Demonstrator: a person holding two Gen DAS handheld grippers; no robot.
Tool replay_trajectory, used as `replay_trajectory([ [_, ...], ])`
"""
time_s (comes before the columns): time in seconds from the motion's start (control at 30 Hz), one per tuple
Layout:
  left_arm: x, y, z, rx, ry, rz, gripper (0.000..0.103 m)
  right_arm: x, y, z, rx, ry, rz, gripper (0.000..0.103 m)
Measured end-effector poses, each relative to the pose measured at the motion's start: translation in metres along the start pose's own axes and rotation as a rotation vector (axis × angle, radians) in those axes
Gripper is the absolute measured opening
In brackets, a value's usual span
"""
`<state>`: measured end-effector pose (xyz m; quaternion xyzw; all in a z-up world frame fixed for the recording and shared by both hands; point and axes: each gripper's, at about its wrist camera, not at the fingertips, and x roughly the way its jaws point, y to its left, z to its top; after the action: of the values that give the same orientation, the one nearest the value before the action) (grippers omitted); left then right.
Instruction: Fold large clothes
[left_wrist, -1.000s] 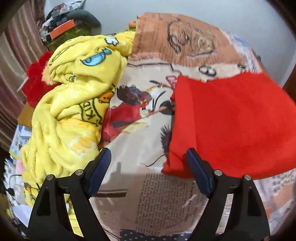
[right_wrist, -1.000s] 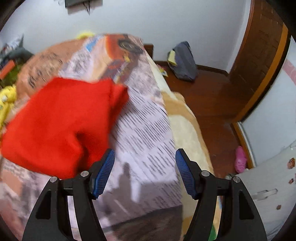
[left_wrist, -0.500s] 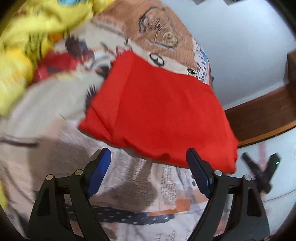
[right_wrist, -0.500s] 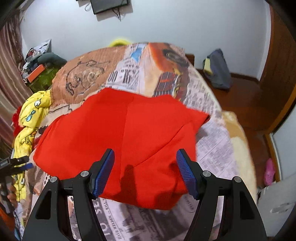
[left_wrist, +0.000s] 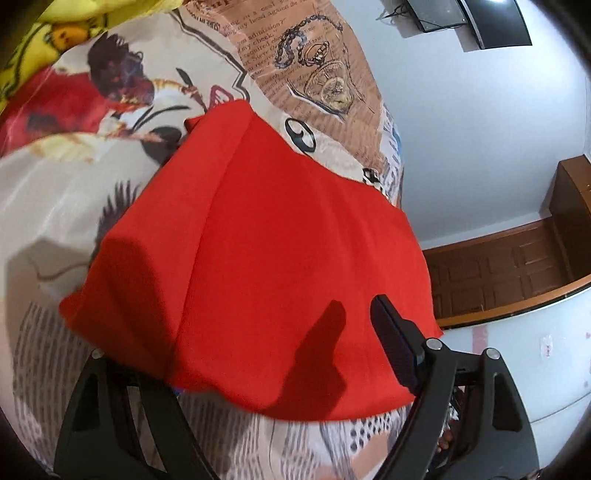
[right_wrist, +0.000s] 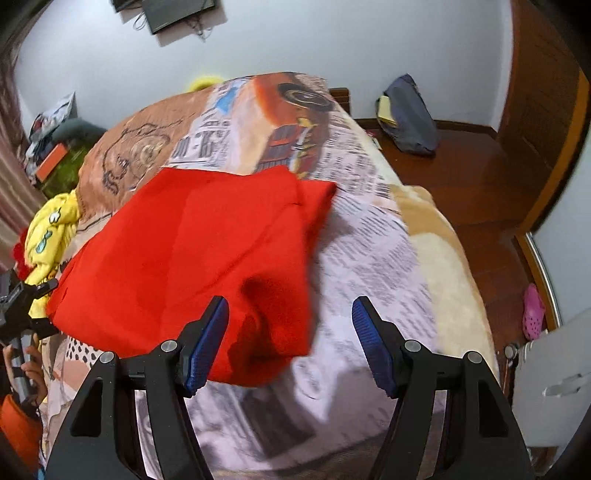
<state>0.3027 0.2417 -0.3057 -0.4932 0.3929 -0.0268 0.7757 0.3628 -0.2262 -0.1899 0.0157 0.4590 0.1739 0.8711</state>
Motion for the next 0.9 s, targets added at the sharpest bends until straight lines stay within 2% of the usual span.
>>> replay_trajectory([
  [0.1,0.003,-0.001,0.004,0.012,-0.015,0.029,0.078,0.006,-0.015,-0.004,0.034,0.024,0.01,0.06],
  [0.17,0.004,0.001,0.006,0.01,-0.019,0.042,0.076,0.017,-0.017,-0.005,0.047,0.062,0.053,0.048],
  [0.23,0.004,0.003,0.006,0.012,-0.021,0.052,0.072,0.026,-0.013,-0.006,0.047,0.081,0.096,0.044],
  [0.3,0.005,0.004,0.008,0.012,-0.023,0.067,0.068,0.036,-0.007,-0.007,0.029,0.093,0.119,0.03],
  [0.33,0.005,0.005,0.009,0.011,-0.026,0.078,0.065,0.042,-0.003,-0.007,0.018,0.103,0.131,0.019],
  [0.4,0.006,0.007,0.011,0.006,-0.031,0.095,0.058,0.046,0.002,-0.009,0.004,0.087,0.123,0.013],
  [0.47,0.008,0.009,0.014,0.0,-0.042,0.141,0.038,0.042,0.007,-0.01,-0.038,0.063,0.098,0.01],
  [0.5,0.01,0.012,0.016,-0.004,-0.045,0.168,0.025,0.04,0.006,-0.01,-0.046,0.059,0.093,0.009],
  [0.53,0.012,0.017,0.018,-0.018,-0.042,0.163,0.021,0.036,0.005,-0.01,-0.055,0.049,0.077,0.008],
  [0.63,0.014,0.025,0.022,-0.057,-0.051,0.139,0.014,0.033,-0.006,-0.007,-0.067,0.046,0.004,0.003],
  [0.8,0.013,0.012,0.022,-0.005,-0.08,0.199,0.01,0.028,-0.011,0.001,-0.084,0.056,-0.076,0.003],
  [0.9,0.005,0.001,0.024,0.043,-0.112,0.234,0.008,0.017,-0.004,0.009,-0.131,0.004,-0.233,0.003],
])
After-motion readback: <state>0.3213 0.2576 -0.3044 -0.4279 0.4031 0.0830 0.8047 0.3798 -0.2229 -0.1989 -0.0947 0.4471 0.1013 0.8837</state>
